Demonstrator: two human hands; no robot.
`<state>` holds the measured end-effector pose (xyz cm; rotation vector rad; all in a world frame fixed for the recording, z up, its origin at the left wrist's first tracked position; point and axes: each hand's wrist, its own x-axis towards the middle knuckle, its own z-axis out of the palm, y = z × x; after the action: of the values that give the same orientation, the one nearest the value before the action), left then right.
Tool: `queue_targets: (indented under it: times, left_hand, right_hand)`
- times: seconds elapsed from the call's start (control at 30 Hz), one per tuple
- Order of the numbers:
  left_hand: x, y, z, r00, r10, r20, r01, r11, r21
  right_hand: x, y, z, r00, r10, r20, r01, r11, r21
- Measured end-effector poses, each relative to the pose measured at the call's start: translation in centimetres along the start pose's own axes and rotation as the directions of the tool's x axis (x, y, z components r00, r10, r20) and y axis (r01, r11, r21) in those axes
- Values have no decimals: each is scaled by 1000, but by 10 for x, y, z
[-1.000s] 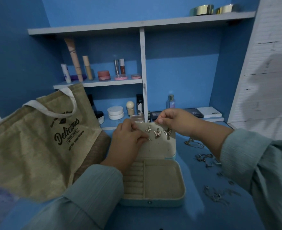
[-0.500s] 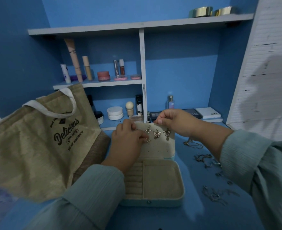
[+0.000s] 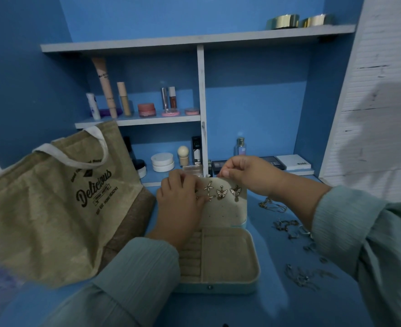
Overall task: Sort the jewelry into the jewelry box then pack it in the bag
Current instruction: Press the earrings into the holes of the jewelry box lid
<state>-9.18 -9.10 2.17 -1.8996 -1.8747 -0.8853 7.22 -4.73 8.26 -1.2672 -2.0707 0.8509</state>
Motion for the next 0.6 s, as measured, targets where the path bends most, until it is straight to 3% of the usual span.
queue_targets:
  times: [0.27, 0.43, 0.6]
  left_hand:
    - [-2, -11, -10, 989, 147, 0, -147, 989, -8]
    - [-21, -20, -10, 957, 248, -152, -250, 968, 5]
    - [-46, -23, -10, 917, 353, -186, -352, 935, 41]
  right_hand:
    - [-1, -12, -5, 996, 30, 85, -40, 993, 114]
    - [-2, -21, 2, 982, 40, 184, -42, 999, 6]
    - [-6, -24, 18, 943, 82, 322, -40, 990, -135]
